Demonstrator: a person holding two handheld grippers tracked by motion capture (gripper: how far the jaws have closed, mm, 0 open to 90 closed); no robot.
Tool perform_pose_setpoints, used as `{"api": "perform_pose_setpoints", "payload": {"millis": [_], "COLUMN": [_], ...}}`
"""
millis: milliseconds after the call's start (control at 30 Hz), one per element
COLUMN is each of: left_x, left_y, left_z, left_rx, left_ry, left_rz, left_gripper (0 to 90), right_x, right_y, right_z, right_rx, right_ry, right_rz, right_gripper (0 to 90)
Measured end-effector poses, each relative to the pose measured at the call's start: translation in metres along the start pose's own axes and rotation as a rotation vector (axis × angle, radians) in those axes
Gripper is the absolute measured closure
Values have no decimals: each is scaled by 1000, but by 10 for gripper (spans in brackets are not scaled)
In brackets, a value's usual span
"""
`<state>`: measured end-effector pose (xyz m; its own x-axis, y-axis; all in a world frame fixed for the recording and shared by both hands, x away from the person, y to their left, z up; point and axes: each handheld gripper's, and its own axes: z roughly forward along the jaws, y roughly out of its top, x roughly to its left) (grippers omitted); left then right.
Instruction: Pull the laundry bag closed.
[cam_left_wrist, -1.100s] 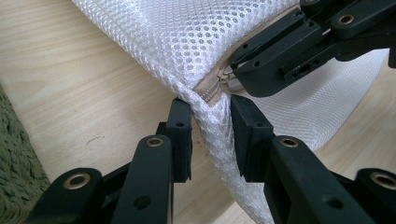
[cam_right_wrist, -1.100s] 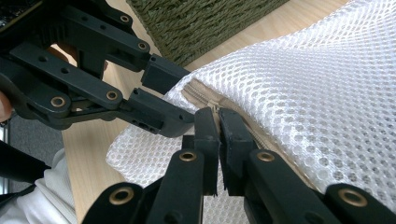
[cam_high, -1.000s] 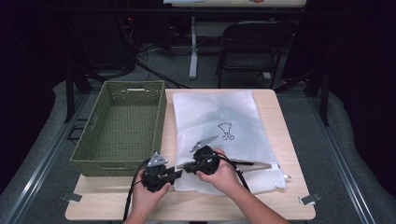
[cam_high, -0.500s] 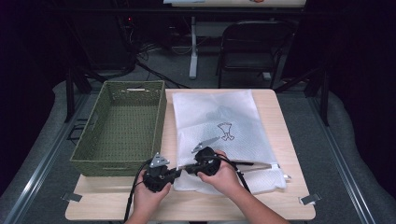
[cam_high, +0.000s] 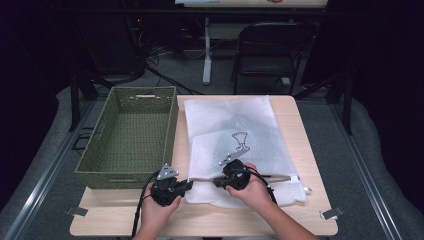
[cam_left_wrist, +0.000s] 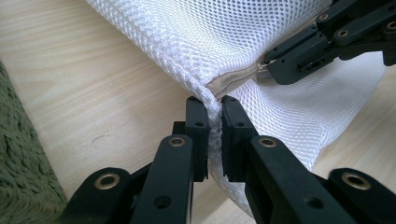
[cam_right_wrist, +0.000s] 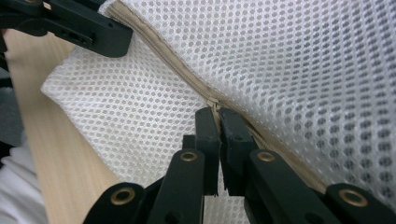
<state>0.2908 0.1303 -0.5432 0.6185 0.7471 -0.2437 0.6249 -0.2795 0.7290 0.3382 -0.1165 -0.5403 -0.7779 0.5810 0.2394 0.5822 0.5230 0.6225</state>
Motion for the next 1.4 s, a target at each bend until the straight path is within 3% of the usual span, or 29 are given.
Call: {"api": "perform_pose_setpoints", "payload": {"millis": [233, 500, 867, 1167, 1400], "left_x": [5, 5, 3, -2, -3], "left_y": [0, 0, 6, 8, 9], "left_z": [5, 16, 24, 25, 25], "left_rx": [26, 54, 20, 8, 22], "left_ry": [-32, -40, -44, -17, -29], "left_rz": [-48, -60, -63, -33, -14], "left_gripper": [651, 514, 521, 680, 760], "right_x": [3, 5, 8, 9, 10], "right_y": [-2, -3, -4, -7, -8], "right_z": [0, 1, 2, 3, 3], "right_rx": [-12, -18, -28, -48, -81], "right_ry": [-16, -18, -26, -43, -48], "right_rz": [-24, -33, -35, -25, -11], "right_gripper": [870, 870, 870, 869, 869]}}
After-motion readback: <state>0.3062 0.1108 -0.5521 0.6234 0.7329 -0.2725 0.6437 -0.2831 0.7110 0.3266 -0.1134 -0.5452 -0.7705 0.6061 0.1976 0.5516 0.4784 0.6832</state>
